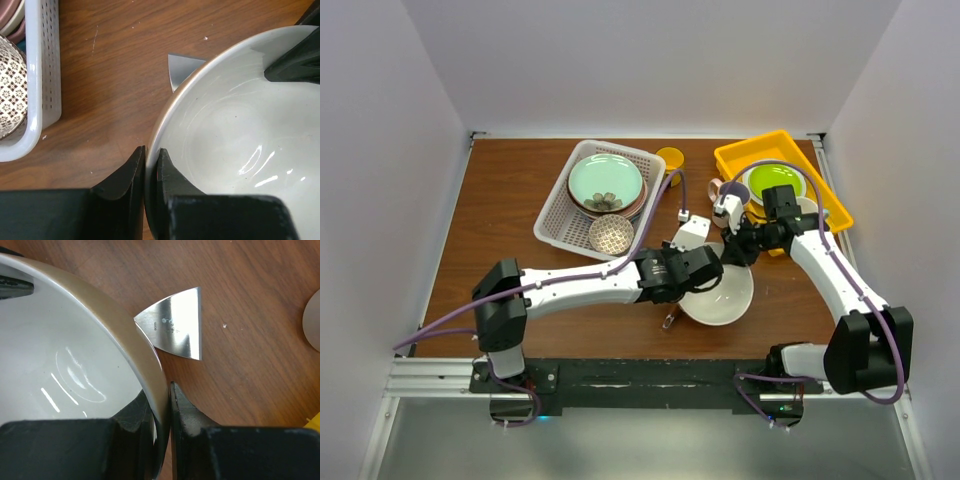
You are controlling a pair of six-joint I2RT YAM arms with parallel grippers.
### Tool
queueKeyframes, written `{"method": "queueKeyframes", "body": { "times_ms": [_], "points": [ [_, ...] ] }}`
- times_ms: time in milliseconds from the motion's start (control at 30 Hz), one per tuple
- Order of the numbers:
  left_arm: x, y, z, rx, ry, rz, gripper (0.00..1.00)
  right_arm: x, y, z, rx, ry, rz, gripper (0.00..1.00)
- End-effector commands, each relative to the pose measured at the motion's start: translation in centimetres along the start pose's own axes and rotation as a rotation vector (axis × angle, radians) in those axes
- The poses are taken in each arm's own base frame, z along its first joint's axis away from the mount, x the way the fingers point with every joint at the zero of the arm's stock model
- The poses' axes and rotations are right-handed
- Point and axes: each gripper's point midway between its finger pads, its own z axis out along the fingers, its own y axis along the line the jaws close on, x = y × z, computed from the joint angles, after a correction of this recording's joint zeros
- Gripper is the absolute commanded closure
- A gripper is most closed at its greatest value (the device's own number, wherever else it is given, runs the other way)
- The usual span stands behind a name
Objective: Place the mixed dishes into the plastic bin
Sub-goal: Pick up the bowl from the center of the board.
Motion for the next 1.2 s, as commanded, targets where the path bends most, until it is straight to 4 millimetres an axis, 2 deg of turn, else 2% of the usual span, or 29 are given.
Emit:
{"method": "queueKeyframes", "body": {
  "times_ms": [0,33,100,133,200,233,300,333,433,700,1167],
  "points": [
    [-3.2,1.5,-2.1,0.001,-0.124,0.049,1.0,-4.0,3.6,-1.8,-0.152,-0.165,-0.06,0.97],
    [-4.3,1.6,-3.1,0.029,-0.159,0.028,1.0,-3.9,3.9,-1.9,-0.163,-0.163,-0.06,0.93],
    [-5.0,1.3,-3.6,0.074,-0.199,0.029,1.0,-4.1,4.2,-2.1,-0.182,-0.176,-0.08,0.86],
    [-5.8,1.6,-4.4,0.094,-0.224,0.016,1.0,-4.1,4.4,-2.3,-0.188,-0.177,-0.08,0.75],
    [-6.3,1.6,-4.8,0.115,-0.248,0.019,1.0,-4.3,4.5,-2.6,-0.195,-0.191,-0.092,0.64],
    [-6.6,1.8,-5.1,0.118,-0.256,0.017,1.0,-4.3,4.6,-2.7,-0.2,-0.194,-0.094,0.53],
    [-6.8,2.1,-5.2,0.12,-0.256,0.022,1.0,-4.6,5.1,-3.2,-0.218,-0.215,-0.098,0.43],
    [-7.0,2.3,-5.3,0.121,-0.258,0.017,1.0,-4.7,5.1,-3.4,-0.217,-0.225,-0.105,0.35],
    [-7.1,2.8,-5.3,0.124,-0.256,0.017,1.0,-5.0,5.7,-4.1,-0.246,-0.26,-0.116,0.26],
    [-8.2,4.7,-5.9,0.171,-0.275,-0.039,1.0,-5.3,5.4,-5.2,-0.232,-0.302,-0.107,0.18],
    [-11.2,11.4,-6.8,0.16,-0.342,-0.147,1.0,-5.1,4.8,-5.4,-0.215,-0.312,-0.093,0.16]
  ]
}}
